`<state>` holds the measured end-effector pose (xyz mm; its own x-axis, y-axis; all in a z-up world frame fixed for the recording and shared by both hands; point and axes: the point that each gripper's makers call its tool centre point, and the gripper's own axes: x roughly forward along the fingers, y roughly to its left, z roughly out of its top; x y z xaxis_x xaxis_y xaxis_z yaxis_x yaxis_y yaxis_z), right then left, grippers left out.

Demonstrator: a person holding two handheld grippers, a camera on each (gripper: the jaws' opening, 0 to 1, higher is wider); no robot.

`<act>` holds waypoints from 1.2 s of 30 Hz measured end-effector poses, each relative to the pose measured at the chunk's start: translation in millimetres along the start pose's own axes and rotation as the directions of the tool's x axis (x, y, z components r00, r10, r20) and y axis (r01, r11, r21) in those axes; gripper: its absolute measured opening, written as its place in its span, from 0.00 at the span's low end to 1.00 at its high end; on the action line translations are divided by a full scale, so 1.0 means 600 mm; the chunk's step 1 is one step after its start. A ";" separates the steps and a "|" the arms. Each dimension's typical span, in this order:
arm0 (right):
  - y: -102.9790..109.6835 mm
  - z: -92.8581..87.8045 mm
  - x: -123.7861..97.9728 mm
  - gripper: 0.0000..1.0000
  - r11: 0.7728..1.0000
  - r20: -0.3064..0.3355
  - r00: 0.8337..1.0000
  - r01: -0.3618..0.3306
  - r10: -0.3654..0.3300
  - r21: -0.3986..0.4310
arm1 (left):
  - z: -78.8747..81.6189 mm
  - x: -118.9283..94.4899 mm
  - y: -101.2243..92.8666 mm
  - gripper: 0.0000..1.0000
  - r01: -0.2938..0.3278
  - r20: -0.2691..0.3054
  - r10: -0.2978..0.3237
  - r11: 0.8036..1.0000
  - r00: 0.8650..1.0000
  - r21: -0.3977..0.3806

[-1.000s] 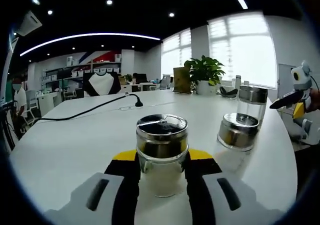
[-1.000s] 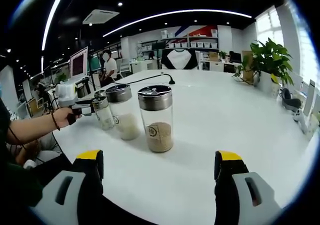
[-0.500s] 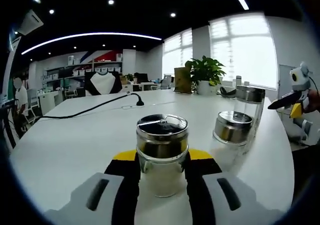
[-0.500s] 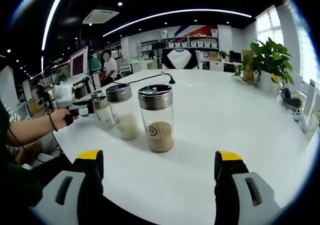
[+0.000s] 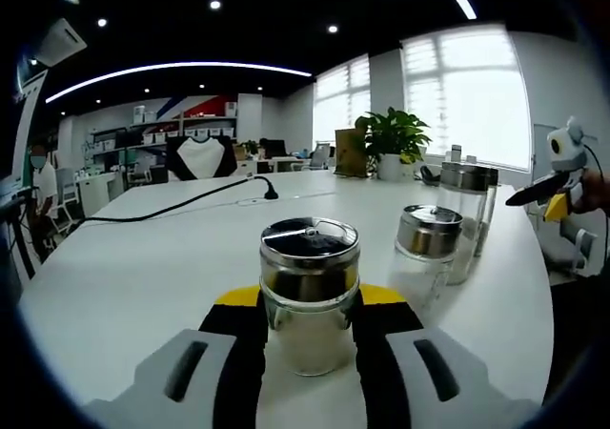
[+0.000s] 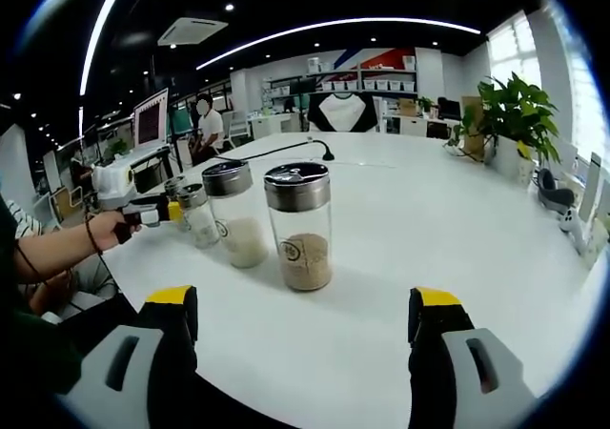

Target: Rotate the seasoning bottle until the label or dispensing opening points toward the visible target arrow and the bottle remains upright within the marked orientation range

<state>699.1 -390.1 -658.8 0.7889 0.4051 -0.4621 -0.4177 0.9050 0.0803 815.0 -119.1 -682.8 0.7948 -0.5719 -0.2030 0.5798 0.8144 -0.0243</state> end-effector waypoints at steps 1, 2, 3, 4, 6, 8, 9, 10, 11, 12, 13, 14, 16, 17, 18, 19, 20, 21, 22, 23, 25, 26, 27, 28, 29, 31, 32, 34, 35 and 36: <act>0.001 0.000 0.000 0.94 1.000 0.000 1.000 -0.001 0.001 0.000 | -0.001 -0.003 -0.001 0.36 -0.001 -0.001 0.001 1.000 1.000 0.000; 0.001 0.000 0.000 0.94 1.000 -0.001 1.000 -0.001 0.001 0.000 | -0.002 -0.005 -0.001 0.36 0.000 0.001 0.000 1.000 1.000 0.001; 0.002 0.000 0.001 0.94 1.000 -0.001 1.000 -0.002 0.002 -0.001 | -0.002 -0.008 0.000 0.36 0.001 0.003 -0.001 1.000 1.000 0.001; 0.003 -0.001 0.001 0.94 1.000 -0.001 1.000 -0.004 0.004 -0.001 | -0.002 -0.011 -0.002 0.36 0.000 0.006 0.000 1.000 1.000 0.000; 0.004 0.000 0.001 0.93 1.000 -0.003 1.000 -0.005 0.005 -0.001 | -0.001 -0.015 -0.005 0.36 -0.004 0.005 0.004 1.000 1.000 0.000; 0.004 0.001 0.001 0.93 1.000 -0.002 1.000 -0.005 0.005 -0.003 | -0.002 -0.020 -0.005 0.36 -0.006 0.004 0.006 1.000 1.000 -0.002; 0.003 0.001 0.000 0.93 1.000 -0.001 1.000 -0.005 0.005 -0.004 | -0.003 -0.021 -0.005 0.36 -0.005 0.004 0.005 1.000 1.000 -0.001; 0.003 0.002 0.000 0.93 1.000 0.001 1.000 -0.004 0.004 -0.005 | -0.003 -0.023 -0.006 0.36 -0.007 0.004 0.007 1.000 1.000 0.000; 0.003 0.002 0.000 0.93 1.000 0.002 1.000 -0.003 0.003 -0.005 | -0.004 -0.025 -0.007 0.36 -0.006 0.004 0.006 1.000 1.000 -0.001; 0.002 0.002 -0.001 0.93 1.000 0.002 1.000 -0.003 0.003 -0.006 | -0.004 -0.028 -0.009 0.36 -0.006 0.003 0.006 1.000 1.000 -0.001; 0.002 0.003 -0.001 0.93 1.000 0.002 1.000 -0.003 0.003 -0.006 | -0.004 -0.030 -0.011 0.36 -0.004 0.003 0.004 1.000 1.000 0.001; 0.002 0.003 0.000 0.93 1.000 0.003 1.000 -0.004 0.004 -0.007 | -0.005 -0.032 -0.011 0.36 -0.005 0.002 0.005 1.000 1.000 0.001; 0.003 0.002 0.000 0.93 1.000 0.001 1.000 -0.008 0.008 -0.008 | -0.005 -0.034 -0.014 0.36 -0.004 0.004 0.004 1.000 1.000 0.001; 0.003 0.002 0.000 0.93 1.000 0.001 1.000 -0.006 0.006 -0.008 | -0.005 -0.034 -0.014 0.36 -0.003 0.008 0.003 1.000 1.000 0.002; 0.004 0.002 0.000 0.93 1.000 0.002 1.000 -0.007 0.007 -0.008 | -0.005 -0.034 -0.014 0.36 -0.003 0.010 0.003 1.000 1.000 0.000; 0.005 0.002 0.000 0.93 1.000 0.002 1.000 -0.008 0.008 -0.008 | -0.005 -0.034 -0.015 0.36 -0.002 0.006 0.002 1.000 1.000 0.002; 0.005 0.003 0.001 0.93 1.000 0.002 1.000 -0.009 0.009 -0.009 | -0.005 -0.033 -0.015 0.36 -0.003 0.003 0.003 1.000 1.000 0.005; 0.006 0.004 0.001 0.93 1.000 0.004 1.000 -0.011 0.011 -0.012 | -0.005 -0.033 -0.015 0.36 -0.002 0.003 0.002 1.000 1.000 0.003; 0.007 0.004 0.001 0.93 1.000 0.004 1.000 -0.012 0.012 -0.013 | -0.006 -0.033 -0.014 0.36 -0.001 0.004 0.001 1.000 1.000 0.003; 0.007 0.004 0.001 0.93 1.000 0.004 1.000 -0.013 0.013 -0.012 | -0.006 -0.033 -0.014 0.36 -0.001 0.005 0.001 1.000 1.000 0.003; 0.008 0.004 0.002 0.93 1.000 0.004 1.000 -0.015 0.015 -0.010 | -0.006 -0.034 -0.016 0.36 0.000 0.005 0.000 1.000 1.000 0.004; 0.009 0.003 0.002 0.93 1.000 0.003 1.000 -0.015 0.015 -0.009 | -0.006 -0.034 -0.017 0.36 0.003 0.006 -0.003 1.000 1.000 0.005; 0.010 0.002 0.003 0.93 1.000 0.001 1.000 -0.017 0.017 -0.009 | -0.006 -0.034 -0.019 0.36 0.008 0.008 -0.008 1.000 1.000 0.006; 0.010 0.002 0.003 0.93 1.000 0.000 1.000 -0.019 0.019 -0.010 | -0.006 -0.034 -0.020 0.36 0.012 0.008 -0.012 1.000 1.000 0.007; 0.011 0.001 0.004 0.93 1.000 -0.003 1.000 -0.020 0.020 -0.012 | -0.006 -0.034 -0.021 0.36 0.024 0.006 -0.024 1.000 1.000 0.009; 0.012 0.001 0.005 0.93 1.000 -0.002 1.000 -0.021 0.021 -0.013 | -0.007 -0.034 -0.021 0.36 0.045 0.000 -0.045 0.999 0.999 0.015; 0.013 0.002 0.005 0.93 1.000 -0.001 1.000 -0.023 0.023 -0.011 | -0.007 -0.034 -0.022 0.36 0.050 -0.003 -0.050 0.999 0.999 0.016; 0.014 0.004 0.006 0.93 1.000 0.001 1.000 -0.024 0.024 -0.011 | -0.008 -0.033 -0.022 0.36 0.070 -0.007 -0.070 0.997 0.998 0.020; 0.014 0.004 0.006 0.93 1.000 0.001 1.000 -0.024 0.024 -0.012 | -0.009 -0.032 -0.021 0.36 0.077 -0.008 -0.077 0.997 0.997 0.022; 0.015 0.004 0.006 0.93 1.000 0.001 1.000 -0.024 0.024 -0.013 | -0.010 -0.032 -0.021 0.36 0.091 -0.011 -0.091 0.996 0.996 0.024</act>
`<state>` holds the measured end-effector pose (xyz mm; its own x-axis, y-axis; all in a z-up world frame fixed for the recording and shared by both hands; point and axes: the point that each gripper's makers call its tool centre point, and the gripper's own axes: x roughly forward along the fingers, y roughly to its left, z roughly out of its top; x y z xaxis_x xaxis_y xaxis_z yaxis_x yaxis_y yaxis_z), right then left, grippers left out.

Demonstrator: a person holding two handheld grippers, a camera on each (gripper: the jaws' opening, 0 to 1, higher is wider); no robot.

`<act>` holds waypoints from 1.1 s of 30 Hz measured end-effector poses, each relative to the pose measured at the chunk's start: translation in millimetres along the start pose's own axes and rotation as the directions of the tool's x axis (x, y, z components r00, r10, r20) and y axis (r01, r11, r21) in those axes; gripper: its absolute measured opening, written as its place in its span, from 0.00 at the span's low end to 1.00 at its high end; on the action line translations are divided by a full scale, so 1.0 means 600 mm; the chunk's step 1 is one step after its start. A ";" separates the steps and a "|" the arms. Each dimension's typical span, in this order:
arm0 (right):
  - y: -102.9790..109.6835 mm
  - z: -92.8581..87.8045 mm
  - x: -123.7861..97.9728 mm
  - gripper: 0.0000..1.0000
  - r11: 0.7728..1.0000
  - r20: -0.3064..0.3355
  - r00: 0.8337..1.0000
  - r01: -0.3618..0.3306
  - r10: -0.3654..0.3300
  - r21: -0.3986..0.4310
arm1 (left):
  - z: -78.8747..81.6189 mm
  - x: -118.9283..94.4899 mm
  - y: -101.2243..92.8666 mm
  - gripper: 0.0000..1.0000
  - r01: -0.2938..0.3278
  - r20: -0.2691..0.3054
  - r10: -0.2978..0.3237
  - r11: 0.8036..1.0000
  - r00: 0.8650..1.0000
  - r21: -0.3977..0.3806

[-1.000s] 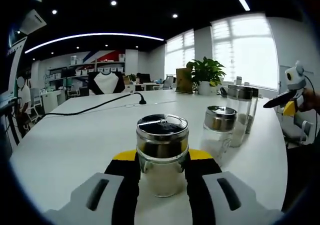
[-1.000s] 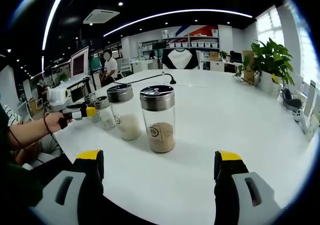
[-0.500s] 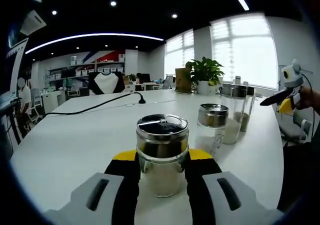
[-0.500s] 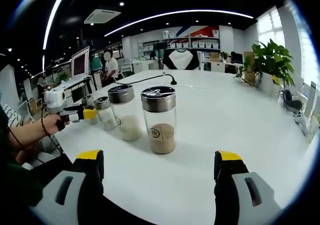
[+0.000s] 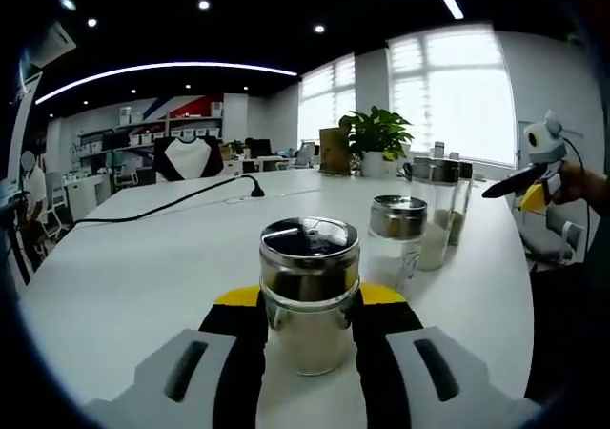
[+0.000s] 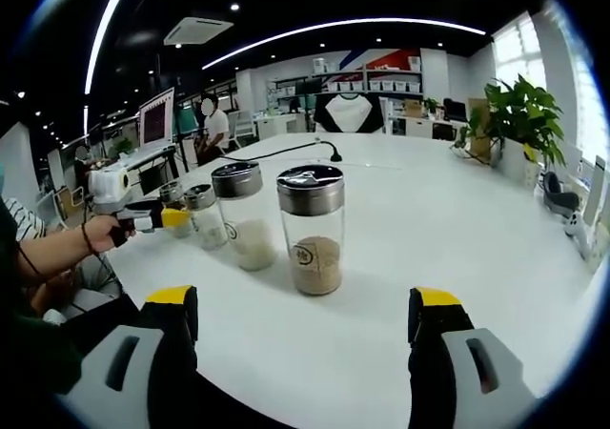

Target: Rotate the seasoning bottle until the label or dispensing opening points toward the visible target arrow and the bottle remains upright within the marked orientation range

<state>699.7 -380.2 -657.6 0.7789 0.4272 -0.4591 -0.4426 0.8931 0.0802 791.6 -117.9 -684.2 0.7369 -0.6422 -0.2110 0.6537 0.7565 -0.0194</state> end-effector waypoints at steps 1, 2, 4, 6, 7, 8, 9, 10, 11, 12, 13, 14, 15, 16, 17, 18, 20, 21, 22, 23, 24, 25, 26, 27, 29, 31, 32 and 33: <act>0.001 0.000 0.000 0.93 1.000 0.000 1.000 -0.001 0.001 0.000 | 0.000 0.000 0.000 0.36 0.010 -0.003 -0.010 1.000 1.000 0.003; 0.001 0.000 0.000 0.93 1.000 0.000 1.000 -0.002 0.002 0.000 | 0.000 0.000 -0.003 0.36 0.023 -0.006 -0.023 1.000 1.000 0.007; 0.001 -0.002 0.000 0.93 1.000 -0.002 1.000 -0.001 0.001 0.000 | 0.000 0.001 -0.008 0.36 0.063 -0.010 -0.063 0.998 0.998 0.013; 0.000 -0.002 -0.001 0.93 1.000 -0.002 1.000 0.000 0.000 0.002 | 0.000 0.001 -0.011 0.36 0.097 -0.014 -0.097 0.995 0.995 0.019; -0.001 -0.004 -0.001 0.93 1.000 -0.003 1.000 0.002 -0.002 0.005 | 0.000 0.001 -0.011 0.36 0.107 -0.019 -0.107 0.994 0.994 0.026; -0.001 -0.004 -0.002 0.93 1.000 -0.004 1.000 0.002 -0.002 0.004 | 0.000 0.001 -0.012 0.36 0.119 -0.022 -0.119 0.992 0.993 0.029; -0.001 -0.004 -0.002 0.93 1.000 -0.004 1.000 0.002 -0.002 0.002 | 0.000 0.001 -0.011 0.36 0.133 -0.025 -0.133 0.990 0.991 0.034; -0.001 -0.004 -0.003 0.93 1.000 -0.005 1.000 0.003 -0.003 0.002 | 0.000 0.001 -0.012 0.36 0.145 -0.028 -0.144 0.989 0.989 0.036; -0.002 -0.004 -0.003 0.93 1.000 -0.003 1.000 0.008 -0.008 0.003 | 0.000 0.000 -0.012 0.36 0.161 -0.030 -0.160 0.986 0.987 0.039; -0.003 -0.004 -0.003 0.93 1.000 0.000 1.000 0.009 -0.009 0.003 | 0.000 0.000 -0.012 0.36 0.172 -0.031 -0.171 0.984 0.985 0.041; -0.002 -0.004 -0.003 0.93 1.000 -0.001 1.000 0.008 -0.008 0.004 | 0.000 0.000 -0.013 0.36 0.187 -0.034 -0.186 0.981 0.982 0.043; -0.002 -0.004 -0.003 0.93 1.000 -0.003 1.000 0.007 -0.007 0.004 | 0.000 0.000 -0.015 0.36 0.202 -0.035 -0.200 0.979 0.979 0.043; -0.001 -0.004 -0.003 0.93 1.000 -0.003 1.000 0.007 -0.007 0.005 | 0.000 0.000 -0.018 0.36 0.220 -0.037 -0.218 0.974 0.975 0.051; -0.001 -0.004 -0.003 0.93 1.000 -0.002 1.000 0.006 -0.006 0.005 | 0.000 0.000 -0.018 0.36 0.230 -0.037 -0.228 0.972 0.973 0.052; -0.001 -0.003 -0.003 0.93 1.000 -0.002 1.000 0.004 -0.004 0.004 | 0.000 0.000 -0.019 0.36 0.241 -0.036 -0.239 0.969 0.970 0.053; 0.000 -0.003 -0.003 0.93 1.000 -0.002 1.000 0.004 -0.004 0.003 | 0.000 0.000 -0.018 0.36 0.254 -0.031 -0.252 0.966 0.967 0.050; -0.001 -0.002 -0.003 0.93 1.000 -0.001 1.000 0.004 -0.004 0.001 | 0.000 0.000 -0.019 0.36 0.270 -0.034 -0.269 0.961 0.963 0.058; -0.001 -0.002 -0.003 0.93 1.000 -0.001 1.000 0.004 -0.004 0.001 | 0.000 0.000 -0.020 0.36 0.279 -0.037 -0.277 0.958 0.960 0.063; -0.002 -0.002 -0.004 0.93 1.000 -0.002 1.000 0.006 -0.006 0.002 | 0.001 0.000 -0.021 0.36 0.293 -0.041 -0.291 0.954 0.956 0.068; -0.003 -0.002 -0.004 0.93 1.000 -0.001 1.000 0.007 -0.007 0.002 | 0.001 0.000 -0.021 0.36 0.302 -0.043 -0.300 0.951 0.953 0.068; -0.004 -0.002 -0.004 0.93 1.000 -0.003 1.000 0.008 -0.008 0.003 | 0.001 0.000 -0.021 0.36 0.317 -0.049 -0.314 0.946 0.948 0.072; -0.004 -0.002 -0.004 0.93 1.000 -0.003 1.000 0.009 -0.009 0.003 | 0.001 0.000 -0.022 0.36 0.323 -0.052 -0.320 0.943 0.946 0.074; -0.004 -0.002 -0.004 0.93 1.000 -0.002 1.000 0.009 -0.009 0.003 | 0.001 0.000 -0.023 0.36 0.341 -0.056 -0.337 0.937 0.940 0.081; -0.004 -0.002 -0.004 0.93 1.000 -0.003 1.000 0.010 -0.010 0.003 | 0.001 0.000 -0.023 0.36 0.352 -0.058 -0.348 0.932 0.936 0.084; -0.004 -0.003 -0.004 0.93 1.000 -0.005 1.000 0.009 -0.009 0.002 | 0.000 -0.001 -0.026 0.36 0.388 -0.063 -0.384 0.917 0.921 0.088; -0.004 -0.002 -0.004 0.93 1.000 -0.004 1.000 0.009 -0.009 0.001 | -0.003 -0.004 -0.030 0.36 0.445 -0.100 -0.436 0.889 0.895 0.109; -0.004 -0.001 -0.004 0.93 1.000 -0.003 1.000 0.009 -0.009 0.001 | -0.004 -0.005 -0.027 0.36 0.464 -0.121 -0.451 0.879 0.884 0.107; -0.004 -0.001 -0.004 0.93 1.000 -0.002 1.000 0.010 -0.010 0.001 | -0.002 -0.003 -0.026 0.36 0.468 -0.122 -0.455 0.878 0.882 0.105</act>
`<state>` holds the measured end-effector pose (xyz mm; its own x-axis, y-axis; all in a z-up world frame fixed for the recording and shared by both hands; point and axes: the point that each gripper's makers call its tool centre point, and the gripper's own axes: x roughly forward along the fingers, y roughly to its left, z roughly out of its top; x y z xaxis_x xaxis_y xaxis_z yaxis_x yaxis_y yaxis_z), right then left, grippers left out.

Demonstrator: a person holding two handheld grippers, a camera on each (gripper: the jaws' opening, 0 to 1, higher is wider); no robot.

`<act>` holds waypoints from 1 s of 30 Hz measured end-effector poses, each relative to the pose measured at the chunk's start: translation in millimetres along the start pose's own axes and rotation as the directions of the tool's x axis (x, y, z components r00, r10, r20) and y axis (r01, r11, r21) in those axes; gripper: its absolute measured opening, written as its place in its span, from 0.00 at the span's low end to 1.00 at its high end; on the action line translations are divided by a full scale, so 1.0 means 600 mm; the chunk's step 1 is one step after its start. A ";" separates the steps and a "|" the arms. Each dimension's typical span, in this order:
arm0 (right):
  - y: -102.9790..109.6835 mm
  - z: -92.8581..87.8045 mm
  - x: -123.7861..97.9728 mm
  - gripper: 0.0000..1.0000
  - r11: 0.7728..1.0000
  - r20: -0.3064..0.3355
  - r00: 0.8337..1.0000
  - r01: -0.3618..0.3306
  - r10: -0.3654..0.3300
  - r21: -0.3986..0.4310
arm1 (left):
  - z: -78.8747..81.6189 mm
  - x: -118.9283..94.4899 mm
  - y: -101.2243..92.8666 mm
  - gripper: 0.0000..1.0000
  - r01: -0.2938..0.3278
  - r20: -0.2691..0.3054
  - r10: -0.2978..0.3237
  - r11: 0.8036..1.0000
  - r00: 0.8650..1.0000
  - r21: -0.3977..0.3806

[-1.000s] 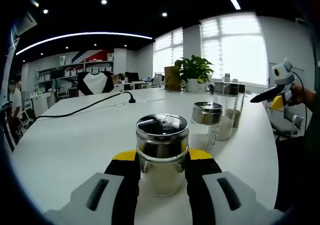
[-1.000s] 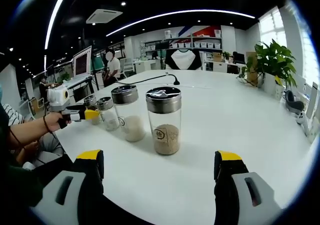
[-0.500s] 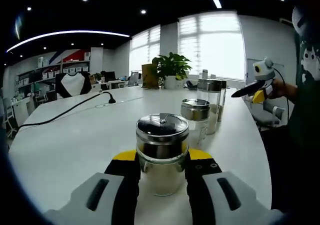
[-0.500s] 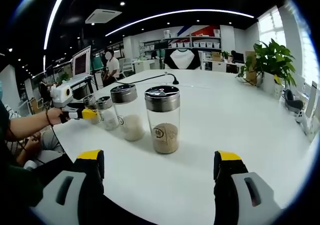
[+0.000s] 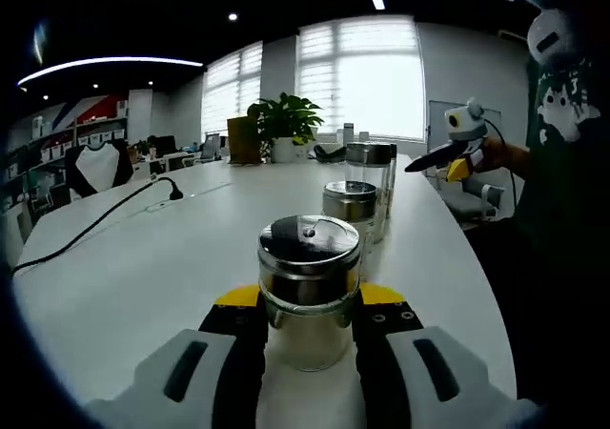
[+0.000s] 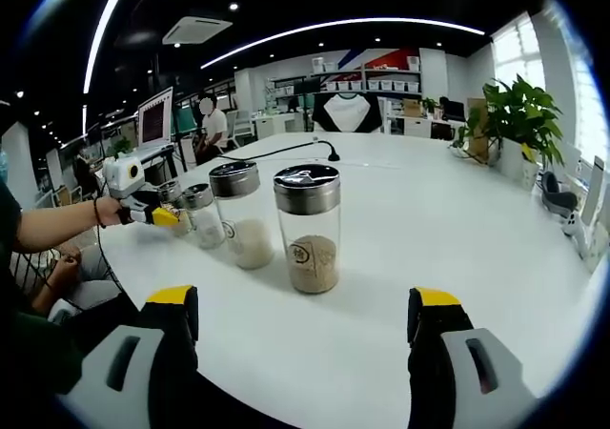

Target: Rotate the seasoning bottle until the label or dispensing opening points toward the visible target arrow and the bottle remains upright within the marked orientation range

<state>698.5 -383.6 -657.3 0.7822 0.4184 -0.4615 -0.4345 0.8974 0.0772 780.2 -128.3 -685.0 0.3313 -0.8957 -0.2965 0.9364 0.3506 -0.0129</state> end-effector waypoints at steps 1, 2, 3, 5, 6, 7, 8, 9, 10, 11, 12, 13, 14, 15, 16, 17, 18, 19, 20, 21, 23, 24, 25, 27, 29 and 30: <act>0.000 0.000 0.000 0.93 1.000 0.000 1.000 -0.001 0.001 0.000 | 0.001 0.001 0.000 0.36 0.014 -0.001 -0.014 1.000 1.000 0.011; 0.001 0.000 0.001 0.93 1.000 -0.001 1.000 -0.003 0.003 -0.001 | 0.000 0.002 -0.001 0.36 0.036 -0.002 -0.036 0.999 0.999 0.019; 0.001 0.000 0.001 0.93 1.000 -0.001 1.000 -0.004 0.004 -0.002 | 0.000 0.002 -0.001 0.36 0.049 -0.004 -0.048 0.999 0.999 0.020; 0.001 0.001 0.001 0.93 1.000 -0.002 1.000 -0.003 0.003 -0.006 | 0.000 0.001 -0.002 0.36 0.080 -0.013 -0.080 0.996 0.997 0.034; 0.000 0.002 0.001 0.93 1.000 -0.001 1.000 -0.002 0.002 -0.006 | 0.000 0.002 -0.004 0.36 0.098 -0.017 -0.098 0.994 0.995 0.040; 0.000 0.003 0.000 0.93 1.000 0.001 1.000 -0.002 0.002 -0.005 | 0.000 0.002 -0.005 0.36 0.109 -0.018 -0.109 0.993 0.994 0.044; 0.000 0.003 0.000 0.93 1.000 0.002 1.000 -0.001 0.001 -0.005 | 0.000 0.002 -0.006 0.36 0.119 -0.018 -0.118 0.992 0.993 0.045; 0.000 0.003 -0.001 0.93 1.000 0.002 1.000 0.000 0.000 -0.006 | -0.001 0.002 -0.007 0.36 0.137 -0.018 -0.136 0.989 0.991 0.048; 0.000 0.004 -0.001 0.93 1.000 0.004 1.000 0.000 0.000 -0.006 | -0.001 0.002 -0.006 0.36 0.143 -0.015 -0.143 0.989 0.990 0.047; 0.000 0.003 -0.002 0.93 1.000 0.004 1.000 -0.001 0.001 -0.005 | -0.001 0.002 -0.005 0.36 0.151 -0.013 -0.150 0.987 0.989 0.046; 0.000 0.003 -0.002 0.93 1.000 0.003 1.000 0.001 -0.001 -0.005 | -0.001 0.002 -0.007 0.36 0.156 -0.016 -0.155 0.986 0.988 0.050; 0.000 0.002 -0.002 0.93 1.000 0.001 1.000 0.002 -0.002 -0.005 | 0.000 0.002 -0.008 0.36 0.160 -0.017 -0.159 0.986 0.987 0.050; 0.000 0.001 -0.002 0.93 1.000 -0.001 1.000 0.002 -0.002 -0.005 | 0.000 0.002 -0.008 0.36 0.167 -0.016 -0.167 0.985 0.986 0.049; 0.000 0.000 -0.002 0.93 1.000 -0.002 1.000 0.002 -0.002 -0.005 | 0.000 0.002 -0.008 0.36 0.174 -0.013 -0.173 0.984 0.985 0.047; -0.001 0.000 -0.002 0.93 1.000 -0.002 1.000 0.001 -0.001 -0.006 | 0.000 0.002 -0.008 0.36 0.179 -0.009 -0.179 0.983 0.984 0.043; -0.001 -0.001 -0.002 0.93 1.000 -0.005 1.000 0.001 -0.001 -0.006 | 0.000 0.002 -0.009 0.36 0.182 -0.009 -0.182 0.982 0.983 0.046; -0.001 -0.002 -0.001 0.93 1.000 -0.008 1.000 0.001 -0.001 -0.007 | 0.000 0.002 -0.009 0.36 0.186 -0.010 -0.186 0.981 0.983 0.046; 0.000 -0.001 -0.001 0.93 1.000 -0.007 1.000 0.001 -0.001 -0.007 | 0.000 0.002 -0.009 0.36 0.188 -0.011 -0.188 0.981 0.982 0.047; -0.001 0.001 -0.002 0.93 1.000 -0.004 1.000 0.003 -0.003 -0.008 | 0.000 0.002 -0.009 0.36 0.191 -0.011 -0.191 0.981 0.982 0.047; -0.002 0.001 -0.002 0.93 1.000 -0.002 1.000 0.005 -0.005 -0.008 | 0.000 0.002 -0.009 0.36 0.193 -0.009 -0.193 0.980 0.981 0.043; -0.003 0.003 -0.003 0.93 1.000 0.001 1.000 0.008 -0.008 -0.002 | 0.000 0.001 -0.010 0.37 0.198 -0.004 -0.198 0.979 0.980 0.040; -0.004 0.003 -0.003 0.93 1.000 0.002 1.000 0.009 -0.009 0.000 | 0.000 0.002 -0.010 0.37 0.198 -0.003 -0.198 0.979 0.980 0.039; -0.005 0.002 -0.003 0.93 1.000 0.001 1.000 0.011 -0.011 0.000 | 0.000 0.001 -0.010 0.37 0.198 -0.003 -0.198 0.979 0.980 0.039; -0.006 0.001 -0.004 0.93 1.000 -0.002 1.000 0.013 -0.013 -0.003 | 0.000 0.001 -0.009 0.37 0.185 -0.015 -0.184 0.982 0.983 0.050; -0.008 -0.001 -0.005 0.93 1.000 -0.004 1.000 0.015 -0.015 0.002 | -0.001 0.001 -0.010 0.37 0.183 -0.016 -0.183 0.982 0.983 0.043; -0.008 -0.002 -0.005 0.93 1.000 -0.004 1.000 0.015 -0.015 0.004 | 0.000 0.001 -0.009 0.37 0.181 -0.013 -0.181 0.983 0.983 0.037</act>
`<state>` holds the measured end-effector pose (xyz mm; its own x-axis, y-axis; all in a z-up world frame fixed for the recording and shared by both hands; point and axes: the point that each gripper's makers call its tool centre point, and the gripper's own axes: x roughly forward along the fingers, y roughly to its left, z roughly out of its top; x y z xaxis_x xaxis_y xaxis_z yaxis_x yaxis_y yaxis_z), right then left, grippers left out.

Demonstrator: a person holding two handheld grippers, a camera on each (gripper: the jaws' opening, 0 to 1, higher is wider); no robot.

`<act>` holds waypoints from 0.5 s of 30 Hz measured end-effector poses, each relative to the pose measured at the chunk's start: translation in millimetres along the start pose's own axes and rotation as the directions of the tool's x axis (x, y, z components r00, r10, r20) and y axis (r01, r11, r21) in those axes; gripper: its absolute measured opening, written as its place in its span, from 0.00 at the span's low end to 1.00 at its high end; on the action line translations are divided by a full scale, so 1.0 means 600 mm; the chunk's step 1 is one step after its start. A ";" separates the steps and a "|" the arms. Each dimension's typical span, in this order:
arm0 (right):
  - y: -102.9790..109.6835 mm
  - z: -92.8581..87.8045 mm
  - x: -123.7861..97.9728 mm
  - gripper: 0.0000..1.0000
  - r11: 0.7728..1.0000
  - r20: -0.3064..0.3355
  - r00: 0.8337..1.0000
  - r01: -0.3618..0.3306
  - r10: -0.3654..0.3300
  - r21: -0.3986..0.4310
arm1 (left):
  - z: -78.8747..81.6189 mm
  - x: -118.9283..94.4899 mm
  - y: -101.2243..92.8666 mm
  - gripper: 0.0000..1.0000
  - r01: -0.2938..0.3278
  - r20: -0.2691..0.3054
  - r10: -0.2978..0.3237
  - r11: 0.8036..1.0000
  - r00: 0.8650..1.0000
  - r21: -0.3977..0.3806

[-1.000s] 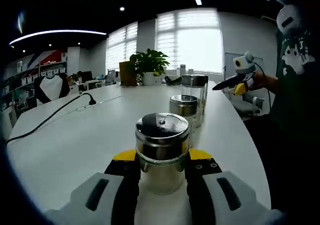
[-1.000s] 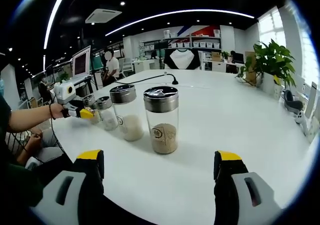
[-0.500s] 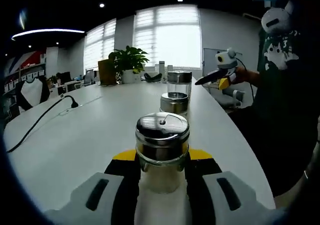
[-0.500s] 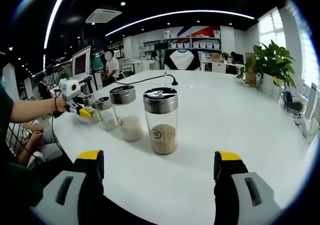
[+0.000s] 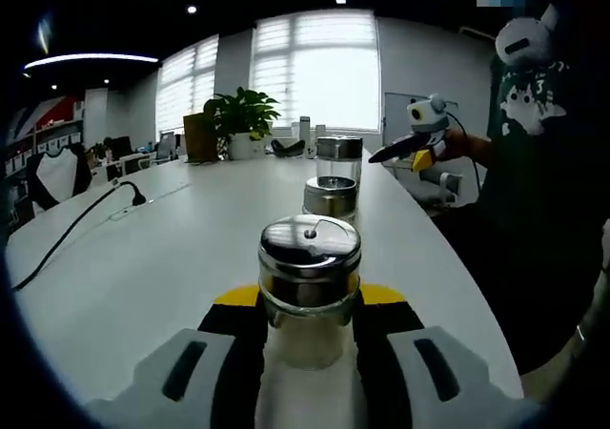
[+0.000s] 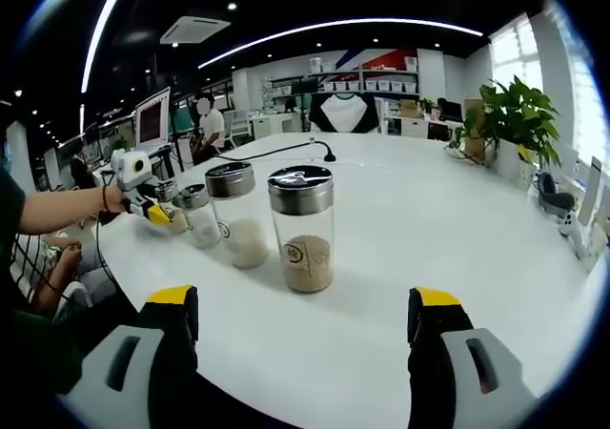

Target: Rotate the seasoning bottle until the label or dispensing opening points toward the visible target arrow and the bottle remains upright within the marked orientation range

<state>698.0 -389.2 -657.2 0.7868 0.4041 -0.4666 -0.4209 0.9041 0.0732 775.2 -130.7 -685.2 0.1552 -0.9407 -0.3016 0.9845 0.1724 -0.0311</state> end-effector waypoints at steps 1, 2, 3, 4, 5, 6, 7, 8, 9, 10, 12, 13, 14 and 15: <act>0.000 0.000 0.000 0.93 1.000 -0.001 1.000 -0.002 0.002 0.000 | 0.002 -0.002 0.002 0.38 -0.007 0.007 0.007 1.000 1.000 -0.006; 0.001 0.000 0.000 0.93 1.000 -0.001 1.000 -0.003 0.003 -0.002 | 0.003 -0.003 0.003 0.41 -0.012 0.012 0.012 1.000 1.000 -0.010; 0.002 0.000 0.000 0.93 1.000 -0.002 1.000 -0.005 0.005 -0.005 | 0.008 -0.005 0.004 0.44 -0.018 0.023 0.018 1.000 1.000 -0.022; 0.002 0.000 0.000 0.93 1.000 -0.001 1.000 -0.004 0.004 -0.007 | 0.010 -0.007 0.004 0.49 -0.021 0.030 0.022 0.999 0.999 -0.028; 0.002 0.000 0.000 0.93 1.000 0.000 1.000 -0.003 0.003 -0.007 | 0.010 -0.008 0.005 0.52 -0.031 0.029 0.032 0.999 0.999 -0.028; 0.001 0.001 0.000 0.93 1.000 0.002 1.000 -0.002 0.002 -0.004 | 0.009 -0.010 0.007 0.53 -0.045 0.022 0.046 0.999 0.999 -0.025; 0.001 0.001 0.000 0.93 1.000 0.003 1.000 -0.001 0.001 -0.001 | 0.007 -0.012 0.008 0.54 -0.059 0.018 0.059 0.998 0.998 -0.032; 0.000 0.001 0.000 0.93 1.000 0.003 1.000 -0.001 0.001 0.001 | 0.007 -0.015 0.009 0.54 -0.072 0.020 0.073 0.996 0.997 -0.045; 0.000 0.001 0.000 0.93 1.000 0.004 1.000 0.000 0.000 0.001 | 0.009 -0.018 0.013 0.55 -0.107 0.031 0.109 0.992 0.994 -0.060; 0.000 0.001 0.000 0.93 1.000 0.004 1.000 0.000 0.000 0.001 | 0.013 -0.020 0.016 0.58 -0.138 0.045 0.140 0.989 0.989 -0.061; 0.000 0.000 0.000 0.93 1.000 0.004 1.000 -0.001 0.001 0.002 | 0.014 -0.024 0.014 0.63 -0.179 0.061 0.182 0.982 0.981 -0.057; 0.001 -0.002 0.000 0.93 1.000 0.001 1.000 -0.002 0.002 0.004 | 0.008 -0.024 0.009 0.63 -0.198 0.050 0.200 0.979 0.978 -0.057; 0.001 -0.002 0.000 0.93 1.000 0.000 1.000 -0.003 0.003 0.003 | 0.005 -0.024 0.006 0.64 -0.209 0.046 0.212 0.976 0.976 -0.060; 0.000 -0.003 0.000 0.93 1.000 -0.001 1.000 -0.004 0.004 0.001 | 0.007 -0.024 0.003 0.65 -0.223 0.059 0.227 0.973 0.972 -0.066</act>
<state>697.3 -389.1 -658.7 0.7847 0.4075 -0.4672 -0.4237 0.9026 0.0756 775.0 -118.1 -677.1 0.3789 -0.8927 -0.2438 0.9176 0.3966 -0.0264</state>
